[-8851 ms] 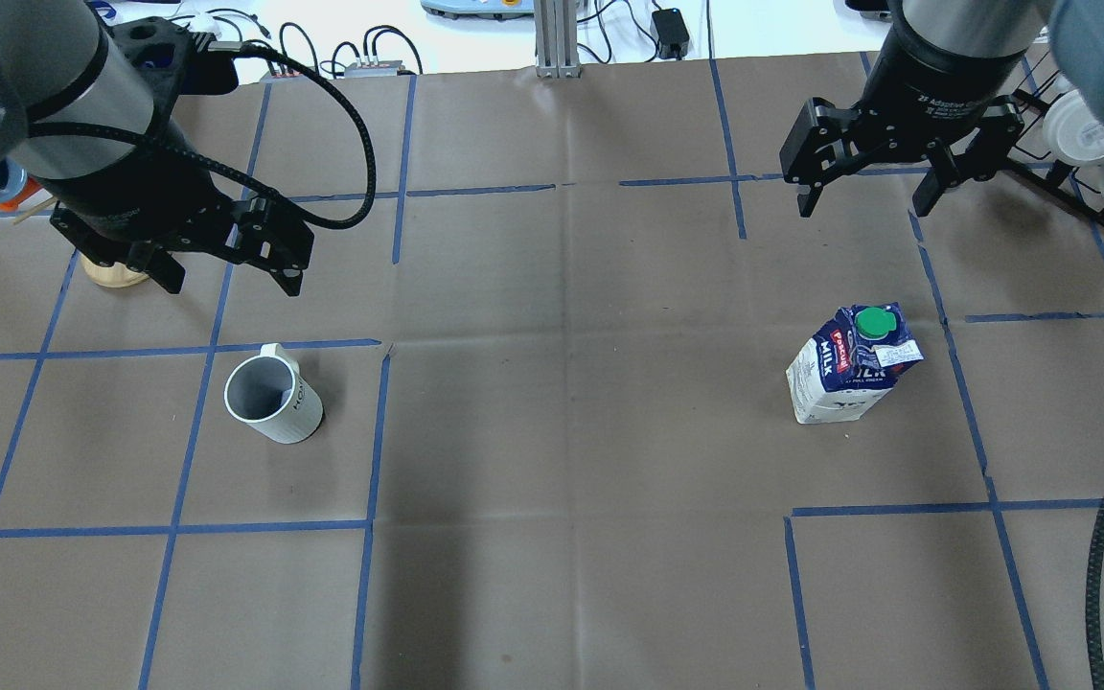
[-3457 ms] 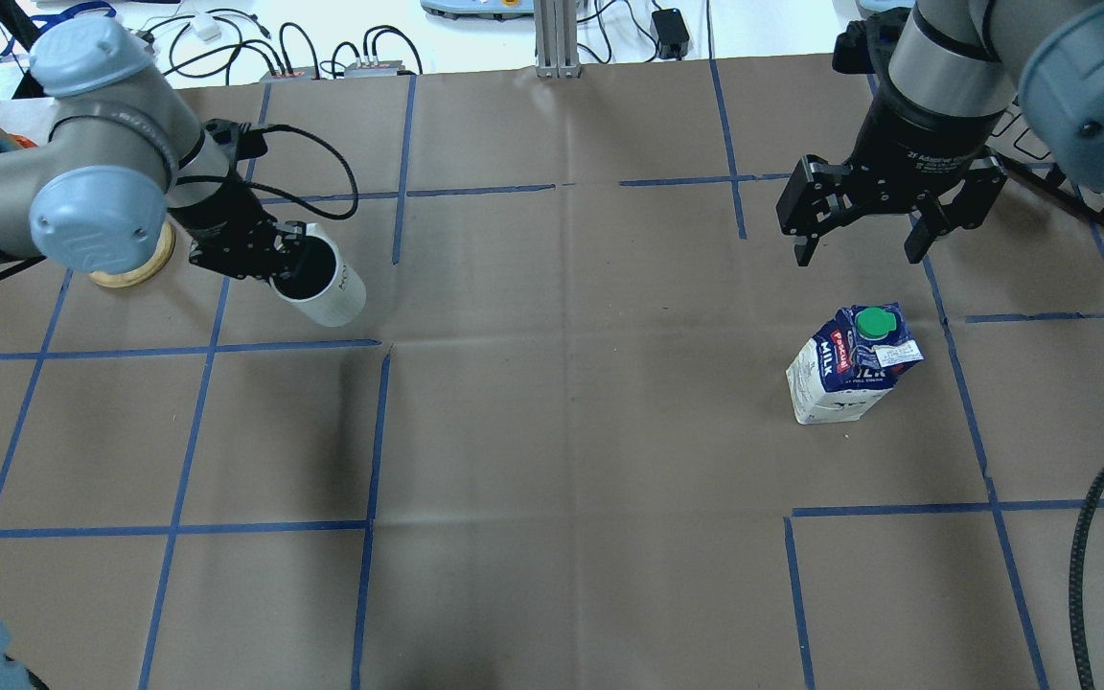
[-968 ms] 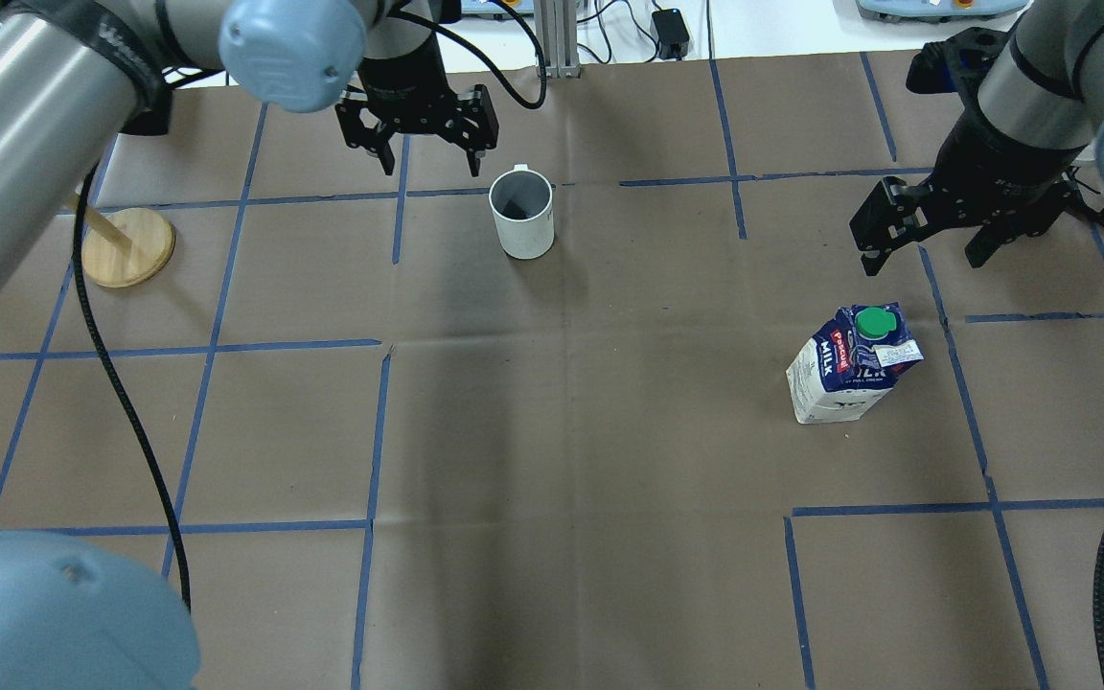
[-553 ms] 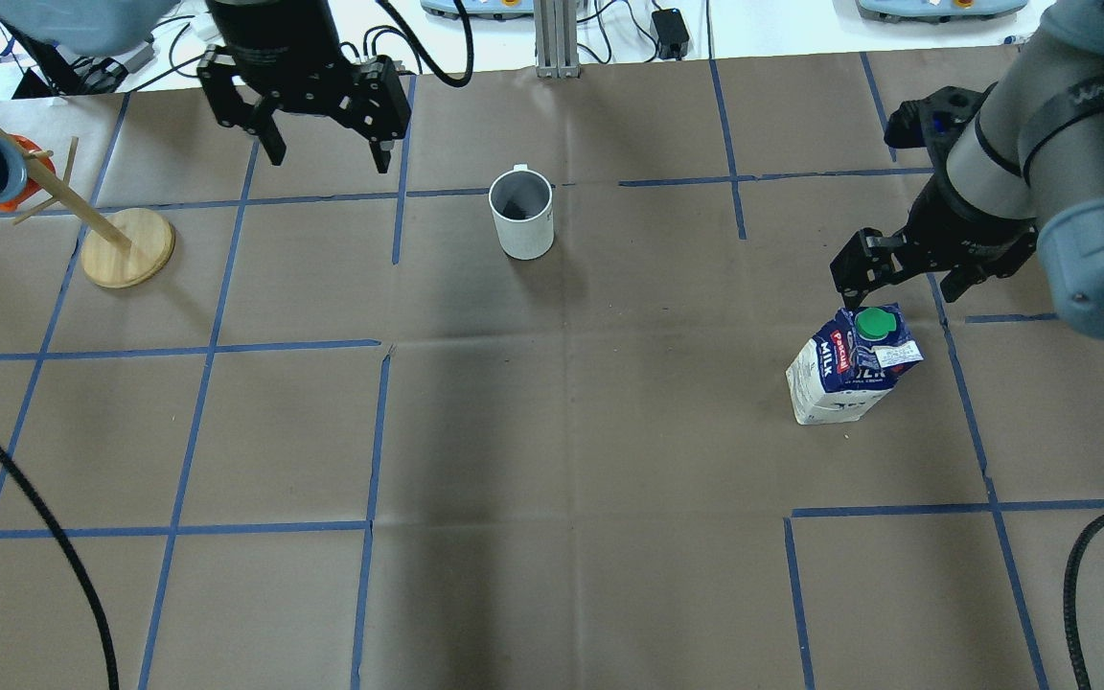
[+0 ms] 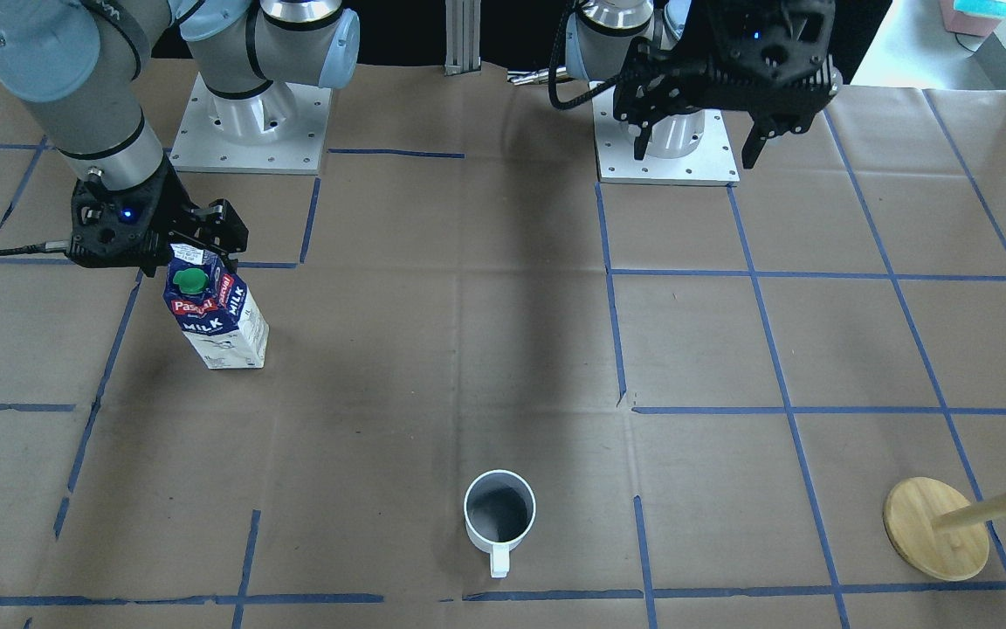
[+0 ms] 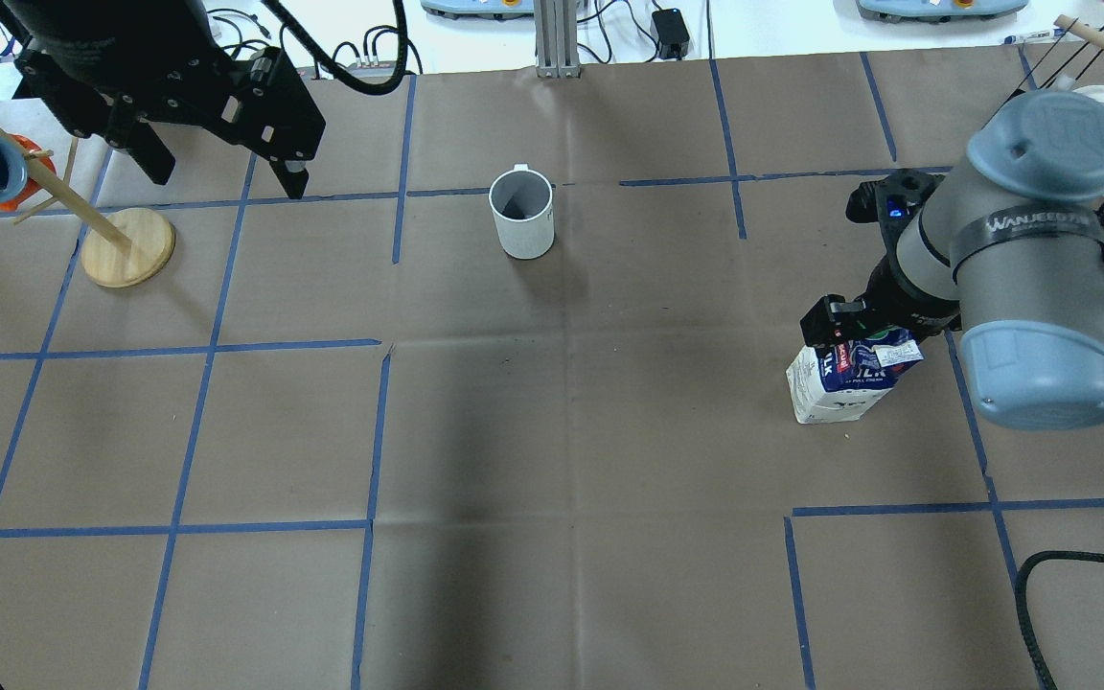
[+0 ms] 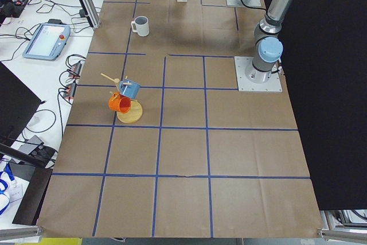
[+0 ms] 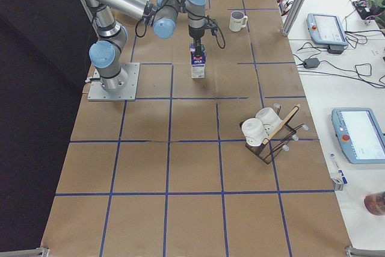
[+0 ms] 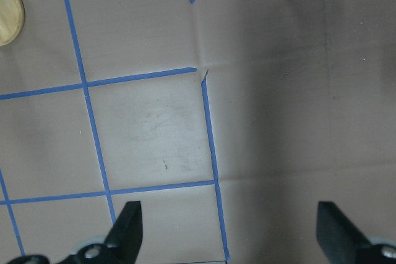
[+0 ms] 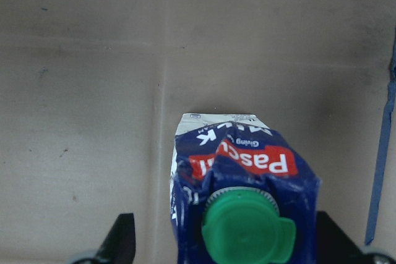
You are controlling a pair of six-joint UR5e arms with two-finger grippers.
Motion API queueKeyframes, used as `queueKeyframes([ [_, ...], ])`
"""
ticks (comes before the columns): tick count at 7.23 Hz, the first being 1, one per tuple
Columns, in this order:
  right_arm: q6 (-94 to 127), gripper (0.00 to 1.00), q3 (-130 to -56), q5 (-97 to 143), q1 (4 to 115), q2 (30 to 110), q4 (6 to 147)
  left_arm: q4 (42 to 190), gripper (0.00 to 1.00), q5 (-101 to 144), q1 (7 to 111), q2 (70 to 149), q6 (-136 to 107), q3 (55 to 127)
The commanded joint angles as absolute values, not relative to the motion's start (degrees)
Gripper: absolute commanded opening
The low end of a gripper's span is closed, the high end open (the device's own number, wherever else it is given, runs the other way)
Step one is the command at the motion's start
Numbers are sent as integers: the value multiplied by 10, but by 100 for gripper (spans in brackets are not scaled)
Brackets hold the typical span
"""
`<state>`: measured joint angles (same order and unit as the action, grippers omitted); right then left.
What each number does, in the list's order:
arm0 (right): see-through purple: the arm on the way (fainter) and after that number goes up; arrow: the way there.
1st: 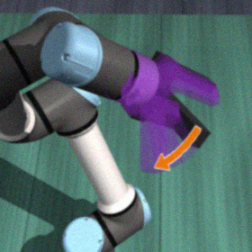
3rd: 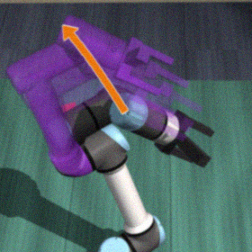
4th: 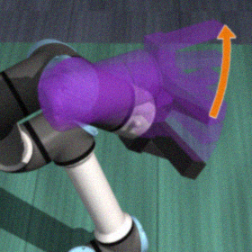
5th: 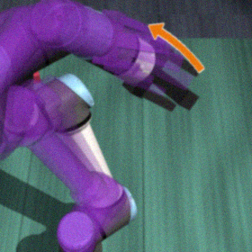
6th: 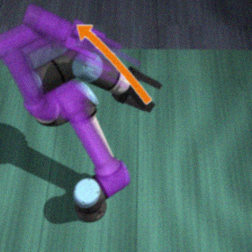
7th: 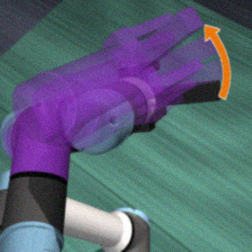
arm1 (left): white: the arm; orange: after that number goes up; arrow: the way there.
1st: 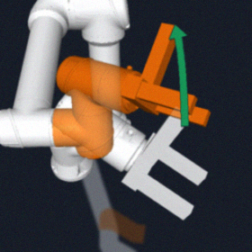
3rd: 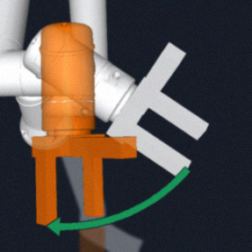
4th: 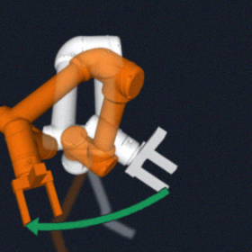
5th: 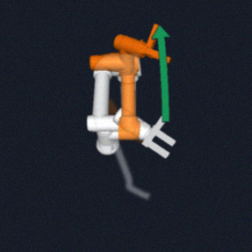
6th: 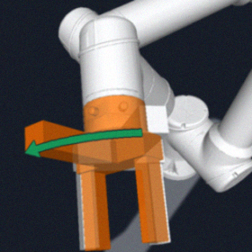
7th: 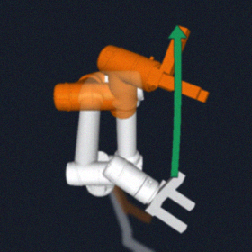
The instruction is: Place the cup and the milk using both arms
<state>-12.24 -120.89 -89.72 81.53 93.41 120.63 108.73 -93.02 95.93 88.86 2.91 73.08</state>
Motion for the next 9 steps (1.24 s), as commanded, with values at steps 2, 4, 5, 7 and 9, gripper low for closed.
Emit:
queueKeyframes([
  [2,-120,80,-1216,-908,814,935,1234,1108,100,-925,950,868,26,755],
  [4,-120,58,-1200,-909,814,935,1228,1110,100,-913,950,866,27,758],
  [5,-120,56,-1198,-908,815,936,1230,1108,100,-913,950,867,27,758],
  [7,-119,58,-1108,-905,816,930,1146,1109,100,-913,951,858,25,765],
  [9,-104,57,-973,-908,824,868,1019,1107,100,-913,950,839,13,789],
])
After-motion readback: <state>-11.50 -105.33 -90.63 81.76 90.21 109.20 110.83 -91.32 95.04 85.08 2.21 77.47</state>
